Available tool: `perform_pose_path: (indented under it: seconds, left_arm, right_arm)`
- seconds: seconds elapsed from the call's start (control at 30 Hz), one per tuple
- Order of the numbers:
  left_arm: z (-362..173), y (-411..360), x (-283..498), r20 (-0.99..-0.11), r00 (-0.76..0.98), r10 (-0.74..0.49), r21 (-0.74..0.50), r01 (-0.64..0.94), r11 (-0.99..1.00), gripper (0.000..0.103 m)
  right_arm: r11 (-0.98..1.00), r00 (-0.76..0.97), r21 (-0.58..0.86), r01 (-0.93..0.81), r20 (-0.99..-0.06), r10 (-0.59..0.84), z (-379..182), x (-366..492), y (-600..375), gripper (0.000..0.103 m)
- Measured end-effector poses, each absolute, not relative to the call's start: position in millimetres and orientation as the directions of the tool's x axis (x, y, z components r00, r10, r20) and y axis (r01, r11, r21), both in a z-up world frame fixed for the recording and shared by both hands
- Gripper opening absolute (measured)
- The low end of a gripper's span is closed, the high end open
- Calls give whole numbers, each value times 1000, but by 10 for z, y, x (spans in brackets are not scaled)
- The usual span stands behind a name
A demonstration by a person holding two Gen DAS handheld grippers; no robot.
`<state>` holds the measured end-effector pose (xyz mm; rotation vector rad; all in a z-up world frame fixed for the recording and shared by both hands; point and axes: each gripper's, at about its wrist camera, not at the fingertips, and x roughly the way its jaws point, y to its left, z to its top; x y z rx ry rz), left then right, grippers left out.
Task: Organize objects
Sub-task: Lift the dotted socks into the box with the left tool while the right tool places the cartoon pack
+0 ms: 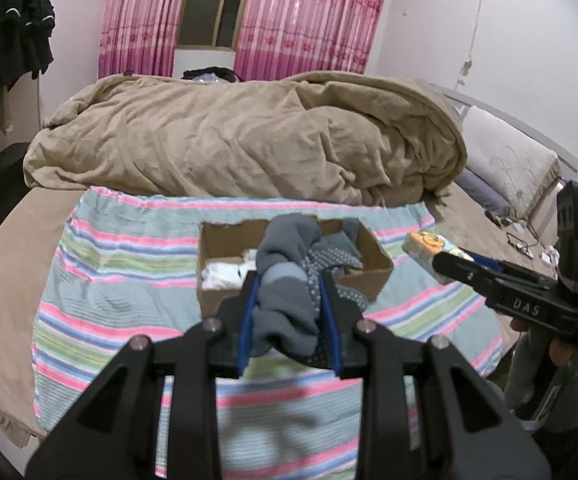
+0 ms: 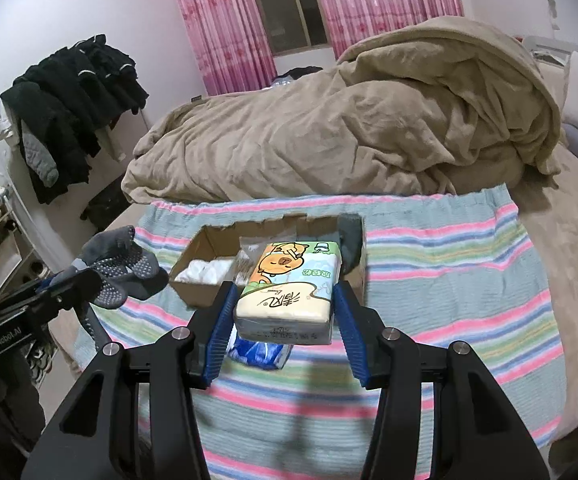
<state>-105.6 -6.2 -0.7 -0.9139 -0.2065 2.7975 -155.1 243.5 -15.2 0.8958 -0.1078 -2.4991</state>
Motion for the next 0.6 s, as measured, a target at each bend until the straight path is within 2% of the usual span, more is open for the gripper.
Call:
perform_pose_path:
  seconds: [0.33,0.6]
  left_arm:
    - [38,-199,-1459,-545,-816,191,-178,-109,-978,30]
    - [-100,-266,-1854,-555,-813,176,-185,-86,-979,30]
  right_arm:
    - [-890,-701,191,414,-557,-446,-60,-1942,2410,52]
    - [-891,-681,201,406,-584,-442,-269,-2314,2324,52]
